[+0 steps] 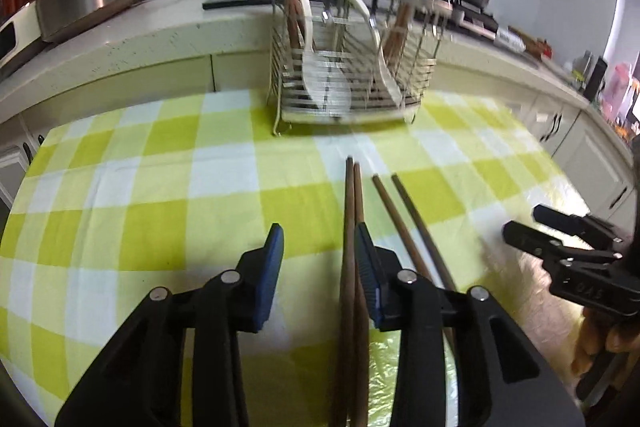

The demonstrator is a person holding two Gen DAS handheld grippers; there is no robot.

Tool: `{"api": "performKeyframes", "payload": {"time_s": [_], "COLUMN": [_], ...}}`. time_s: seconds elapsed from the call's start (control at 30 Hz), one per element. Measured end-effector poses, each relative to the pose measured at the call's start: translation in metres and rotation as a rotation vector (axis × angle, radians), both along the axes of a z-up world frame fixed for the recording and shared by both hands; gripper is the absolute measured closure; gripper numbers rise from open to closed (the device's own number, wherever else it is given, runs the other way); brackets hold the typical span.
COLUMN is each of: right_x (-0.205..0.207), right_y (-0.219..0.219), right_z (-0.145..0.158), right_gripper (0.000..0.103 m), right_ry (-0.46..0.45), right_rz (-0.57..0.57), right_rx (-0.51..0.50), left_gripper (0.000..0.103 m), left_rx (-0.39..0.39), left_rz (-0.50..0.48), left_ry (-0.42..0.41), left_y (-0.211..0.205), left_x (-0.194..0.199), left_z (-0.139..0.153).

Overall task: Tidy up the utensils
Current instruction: 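Move both open tools back over the remaining wooden chopsticks, then close the right tool on a wooden chopstick while the left tool grasps another chopstick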

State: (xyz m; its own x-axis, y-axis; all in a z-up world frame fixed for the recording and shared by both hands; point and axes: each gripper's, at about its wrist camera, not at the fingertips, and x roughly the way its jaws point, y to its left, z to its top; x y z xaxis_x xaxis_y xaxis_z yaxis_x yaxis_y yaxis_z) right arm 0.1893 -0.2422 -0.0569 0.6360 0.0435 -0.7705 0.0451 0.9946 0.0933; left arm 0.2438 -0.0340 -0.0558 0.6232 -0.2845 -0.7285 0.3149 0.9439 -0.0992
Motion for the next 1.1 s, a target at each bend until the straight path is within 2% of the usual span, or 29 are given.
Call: {"api": "performKeyframes", "payload": {"time_s": [0.17,0.5,0.77,0.83,0.9,0.93,1.1], "right_x": [-0.002,-0.001,-0.001,-0.001,-0.001,0.000,0.002], "right_y": [-0.008,-0.008,0.004,0.009,0.016,0.019,0.036], "right_z": [-0.007,-0.004,-0.004,-0.004,-0.004,-0.004,-0.006], "right_gripper": [0.034,0.032,0.031,0.031,0.031,0.031,0.031], "right_ry": [0.028,0.027,0.039,0.040,0.045,0.048,0.059], "right_rz": [-0.015,0.003,0.036,0.048,0.062,0.071,0.104], "right_rx": [0.010,0.019,0.022,0.020,0.019,0.020,0.011], "left_gripper": [0.075,0.076,0.076,0.081,0.093,0.095,0.096], "left_rx": [0.024,0.058,0.124,0.145,0.157,0.160,0.142], "left_rz": [-0.025,-0.043,-0.068,-0.063,-0.056,-0.052,-0.030], "left_ry": [0.030,0.055,0.070,0.073,0.080,0.083,0.092], "left_y": [-0.008,-0.017,-0.021,-0.022,-0.019,-0.017,0.000], "left_x": [0.005,0.010,0.006,0.006,0.006,0.006,0.002], "left_z": [-0.010,-0.017,-0.020,-0.020,-0.019,-0.019,-0.018]}}
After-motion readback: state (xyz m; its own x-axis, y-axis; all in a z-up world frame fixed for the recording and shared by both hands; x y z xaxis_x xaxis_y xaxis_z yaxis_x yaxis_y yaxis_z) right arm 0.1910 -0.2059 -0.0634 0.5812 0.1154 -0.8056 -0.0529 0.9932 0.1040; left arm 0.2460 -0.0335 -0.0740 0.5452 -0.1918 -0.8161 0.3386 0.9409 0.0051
